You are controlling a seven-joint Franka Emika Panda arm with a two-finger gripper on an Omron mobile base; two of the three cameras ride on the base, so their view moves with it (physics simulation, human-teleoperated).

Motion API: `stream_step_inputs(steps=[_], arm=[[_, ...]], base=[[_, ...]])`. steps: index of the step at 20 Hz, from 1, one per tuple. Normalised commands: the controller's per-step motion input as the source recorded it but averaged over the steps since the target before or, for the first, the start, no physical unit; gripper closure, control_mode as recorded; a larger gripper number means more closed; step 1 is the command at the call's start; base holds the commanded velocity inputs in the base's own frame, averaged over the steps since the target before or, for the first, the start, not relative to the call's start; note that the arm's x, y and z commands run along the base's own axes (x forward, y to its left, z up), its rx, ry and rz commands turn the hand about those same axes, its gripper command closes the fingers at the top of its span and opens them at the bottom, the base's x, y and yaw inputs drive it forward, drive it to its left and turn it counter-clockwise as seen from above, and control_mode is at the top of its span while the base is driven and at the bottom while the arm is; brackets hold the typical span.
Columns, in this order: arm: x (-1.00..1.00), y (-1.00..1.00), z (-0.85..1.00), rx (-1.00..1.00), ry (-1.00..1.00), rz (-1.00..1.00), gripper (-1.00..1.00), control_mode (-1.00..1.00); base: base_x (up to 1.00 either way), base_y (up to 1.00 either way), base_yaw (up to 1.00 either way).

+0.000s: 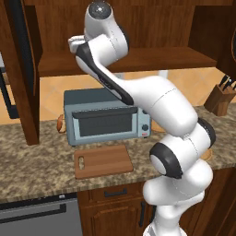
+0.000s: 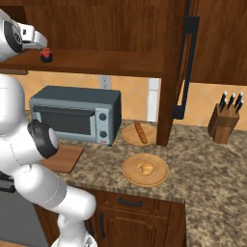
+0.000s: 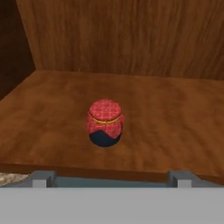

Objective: From the different types of pastries on the counter, select a croissant and place it on the cutting board. Then retrieve a jar of jam from the cabinet and place it alongside the croissant on the cutting board.

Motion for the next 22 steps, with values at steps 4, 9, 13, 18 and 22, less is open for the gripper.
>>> stream_step_inputs(steps=[4, 9, 13, 18, 22], arm=[[0.0, 0.05, -0.08, 0.12, -0.05, 0.0, -1.0, -1.0], [-0.16, 0.0, -0.18, 0.07, -0.02, 0.0, -1.0, -1.0], [0.01, 0.0, -0.31, 0.01, -0.03, 0.0, -1.0, -1.0], [0.16, -0.04, -0.19, 0.01, -0.05, 0.01, -1.0, -1.0], [0.44, -0.16, -0.04, 0.06, 0.0, 0.06, -1.0, -1.0]], base=[[0.0, 0.0, 0.0], [0.0, 0.0, 0.0], [0.0, 0.0, 0.0], [0.0, 0.0, 0.0], [0.0, 0.0, 0.0]])
